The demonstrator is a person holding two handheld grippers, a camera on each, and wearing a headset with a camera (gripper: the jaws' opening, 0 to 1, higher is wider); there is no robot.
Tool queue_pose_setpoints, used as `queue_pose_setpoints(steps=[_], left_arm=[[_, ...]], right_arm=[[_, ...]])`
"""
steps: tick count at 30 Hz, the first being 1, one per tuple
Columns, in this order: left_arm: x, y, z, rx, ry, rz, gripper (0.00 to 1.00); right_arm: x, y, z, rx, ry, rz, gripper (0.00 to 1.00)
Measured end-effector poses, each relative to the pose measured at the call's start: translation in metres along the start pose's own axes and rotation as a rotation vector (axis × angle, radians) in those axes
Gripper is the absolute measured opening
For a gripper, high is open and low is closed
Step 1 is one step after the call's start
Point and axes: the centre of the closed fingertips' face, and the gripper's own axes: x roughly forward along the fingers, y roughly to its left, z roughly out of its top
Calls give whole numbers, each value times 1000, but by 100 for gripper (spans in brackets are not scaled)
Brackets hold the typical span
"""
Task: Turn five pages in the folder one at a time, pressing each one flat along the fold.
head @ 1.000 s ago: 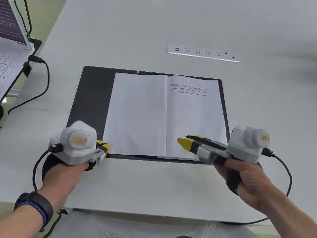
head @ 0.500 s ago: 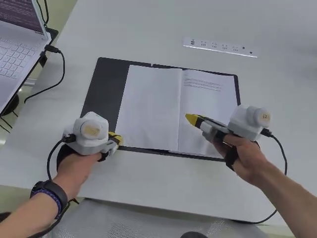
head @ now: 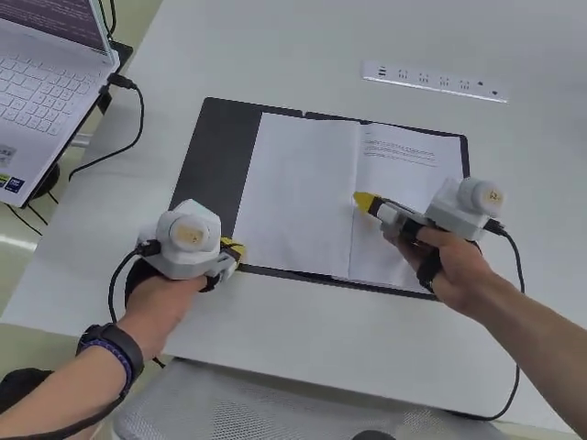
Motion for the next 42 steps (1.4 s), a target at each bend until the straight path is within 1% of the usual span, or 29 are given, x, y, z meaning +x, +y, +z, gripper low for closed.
queue_pose_setpoints(steps=[4, 9, 13, 15, 17, 19, 20, 23, 25, 27, 29, 30, 34, 42], left_arm=[[0, 0, 0, 2, 1, 1, 0], [3, 2, -1, -4, 2, -1, 0], [4, 3, -2, -3, 0, 0, 0], [5, 4, -2, 3, 0, 2, 0], [5, 4, -2, 4, 1, 3, 0], [6, 5, -2, 3, 1, 1, 0], [6, 5, -2, 0, 0, 0, 0], [6, 6, -2, -9, -6, -8, 0], [6, 5, -2, 2, -5, -9, 0], [7, 5, -2, 4, -4, -8, 0], [7, 6, -2, -5, -6, -9, 0], [7, 6, -2, -15, -7, -10, 0], [7, 6, -2, -15, -7, -9, 0], [7, 6, -1, -14, -6, -6, 0]], right_arm=[[6, -3, 5, 18, -13, -5, 0], [13, -6, 13, 37, -35, -5, 0], [17, -3, 20, 43, -42, 8, 0], [19, 0, 22, 39, -42, 5, 0], [21, 5, 22, 39, -37, 7, 0], [24, 5, 21, 42, -29, 5, 0], [26, 4, 20, 56, -20, -3, 0], [29, 5, 26, 60, -41, 3, 0], [31, 5, 30, 63, -48, 2, 0], [33, 1, 31, 61, -44, -11, 0], [35, -5, 28, 68, -27, -30, 0], [35, -6, 27, 61, -24, -30, 0], [39, -6, 24, 46, -9, -32, 0], [44, -11, 31, 90, -40, -19, 0]])
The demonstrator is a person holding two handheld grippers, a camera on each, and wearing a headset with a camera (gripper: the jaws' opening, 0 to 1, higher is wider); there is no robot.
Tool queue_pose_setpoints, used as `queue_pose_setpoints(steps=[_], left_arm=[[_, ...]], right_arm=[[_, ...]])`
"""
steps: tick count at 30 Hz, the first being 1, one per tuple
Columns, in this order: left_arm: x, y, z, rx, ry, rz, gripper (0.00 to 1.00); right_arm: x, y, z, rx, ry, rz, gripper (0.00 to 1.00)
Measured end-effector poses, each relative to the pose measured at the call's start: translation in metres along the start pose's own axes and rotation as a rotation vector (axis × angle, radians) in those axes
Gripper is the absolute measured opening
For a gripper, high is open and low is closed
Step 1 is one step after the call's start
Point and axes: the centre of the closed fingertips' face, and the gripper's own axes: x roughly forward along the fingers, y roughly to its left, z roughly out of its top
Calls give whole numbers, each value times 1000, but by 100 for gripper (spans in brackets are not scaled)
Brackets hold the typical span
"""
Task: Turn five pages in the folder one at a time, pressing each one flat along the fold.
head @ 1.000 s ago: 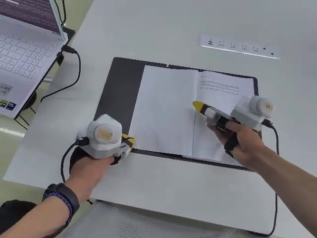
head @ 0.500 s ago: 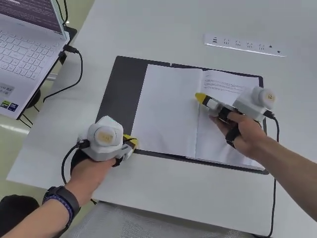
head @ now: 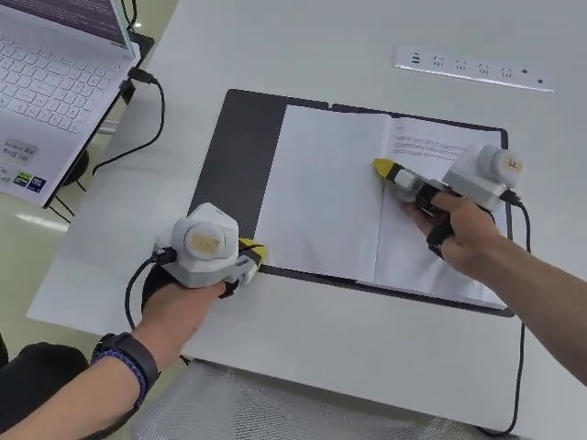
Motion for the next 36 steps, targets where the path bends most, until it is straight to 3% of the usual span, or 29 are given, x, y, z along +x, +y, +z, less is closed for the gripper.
queue_pose_setpoints(steps=[14, 18, 26, 31, 36], left_arm=[[0, 0, 0, -28, -10, 9, 0], [0, 1, 0, -33, -10, 11, 0], [0, 1, 0, -30, -6, 9, 0], [0, 2, 0, -38, -6, 12, 0], [1, 2, 0, -36, -5, 18, 0]], right_arm=[[25, -6, 30, -14, -67, -47, 0], [37, -26, 45, 33, -114, -56, 0], [46, -38, 66, 112, -217, -81, 0], [52, -51, 75, 159, -248, -90, 0], [53, -54, 74, 133, -239, -83, 0]])
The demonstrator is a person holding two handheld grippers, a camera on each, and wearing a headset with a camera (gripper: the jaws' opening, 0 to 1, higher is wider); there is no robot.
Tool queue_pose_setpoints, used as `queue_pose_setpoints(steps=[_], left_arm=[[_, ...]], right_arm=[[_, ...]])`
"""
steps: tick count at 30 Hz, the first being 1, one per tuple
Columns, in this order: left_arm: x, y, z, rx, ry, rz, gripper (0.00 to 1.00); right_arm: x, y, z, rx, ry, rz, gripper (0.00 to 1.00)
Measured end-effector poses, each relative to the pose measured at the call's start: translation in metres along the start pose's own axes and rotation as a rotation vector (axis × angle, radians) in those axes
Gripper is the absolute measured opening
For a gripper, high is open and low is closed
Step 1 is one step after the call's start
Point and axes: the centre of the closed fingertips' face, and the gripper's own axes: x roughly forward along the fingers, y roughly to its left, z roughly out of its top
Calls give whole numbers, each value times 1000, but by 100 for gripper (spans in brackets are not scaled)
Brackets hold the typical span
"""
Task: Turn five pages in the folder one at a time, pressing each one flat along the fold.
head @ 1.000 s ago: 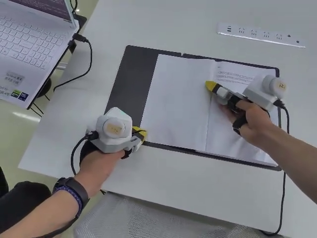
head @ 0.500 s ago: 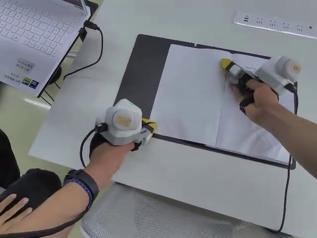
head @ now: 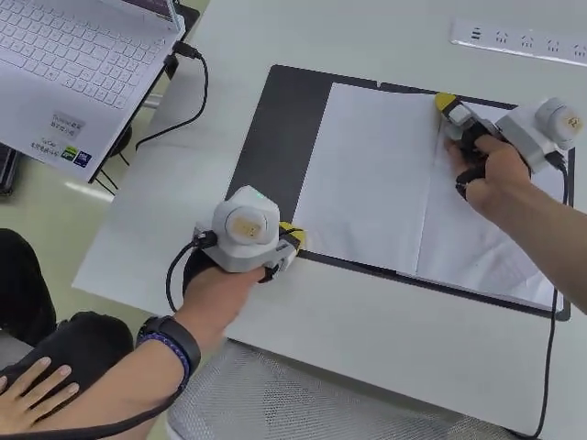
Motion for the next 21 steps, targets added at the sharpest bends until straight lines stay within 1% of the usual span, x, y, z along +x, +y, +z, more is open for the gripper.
queue_pose_setpoints(steps=[2, 5, 8, 12, 21], left_arm=[[0, 0, 0, 3, 1, 0, 0], [0, 0, 0, 15, 2, -3, 0], [1, 0, 0, 17, 3, -5, 0], [0, 0, 1, 9, -1, -1, 0], [0, -1, 1, 23, -4, 6, 0]], right_arm=[[-1, -2, -1, 1, 11, 5, 0], [-7, 2, -10, -31, 52, 29, 0], [-14, 5, -17, -49, 78, 42, 0], [-23, 6, -26, -56, 95, 55, 0], [-41, 7, -41, -68, 127, 75, 0]])
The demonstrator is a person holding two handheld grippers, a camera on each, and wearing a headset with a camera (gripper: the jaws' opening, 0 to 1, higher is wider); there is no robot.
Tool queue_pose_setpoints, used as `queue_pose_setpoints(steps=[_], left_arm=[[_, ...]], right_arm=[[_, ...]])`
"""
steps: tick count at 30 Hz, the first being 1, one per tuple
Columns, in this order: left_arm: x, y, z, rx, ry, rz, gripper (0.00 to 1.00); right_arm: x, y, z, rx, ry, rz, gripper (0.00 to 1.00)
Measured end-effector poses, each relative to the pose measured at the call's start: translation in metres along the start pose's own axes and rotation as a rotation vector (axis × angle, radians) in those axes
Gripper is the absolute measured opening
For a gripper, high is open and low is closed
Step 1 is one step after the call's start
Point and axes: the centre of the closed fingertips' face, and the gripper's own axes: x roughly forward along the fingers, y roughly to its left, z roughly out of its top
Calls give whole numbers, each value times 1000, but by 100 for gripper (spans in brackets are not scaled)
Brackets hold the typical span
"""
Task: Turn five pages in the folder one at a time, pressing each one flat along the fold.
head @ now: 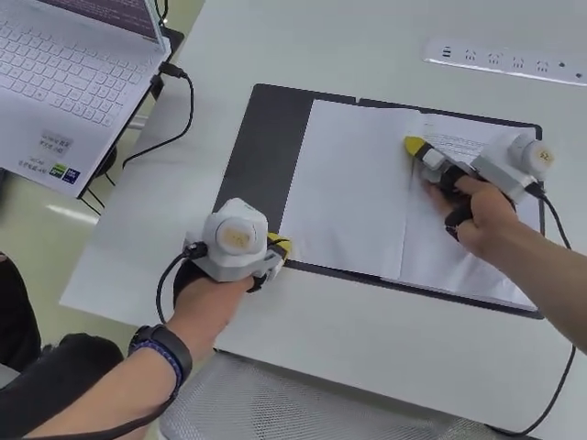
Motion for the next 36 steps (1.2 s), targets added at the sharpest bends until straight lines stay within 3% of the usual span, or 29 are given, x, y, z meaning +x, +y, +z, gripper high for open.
queue_pose_setpoints(steps=[3, 9, 12, 14, 24, 36], left_arm=[[0, -1, 0, 7, -2, -3, 0], [-1, -1, 0, 18, 0, 2, 0], [-1, -1, 0, 12, -8, 6, 0], [-1, -1, 0, 8, -12, 6, 0], [-1, -1, -1, 21, -12, 2, 0], [-2, -2, -2, 31, -13, -6, 0]], right_arm=[[-10, 6, -11, -14, 9, 6, 0], [-13, 7, -15, -16, 28, 23, 0], [-35, 35, -33, -32, 39, 27, 0], [-40, 40, -36, -32, 44, 28, 0], [-60, 49, -52, -27, 53, 33, 0], [-86, 56, -82, -44, 105, 47, 0]])
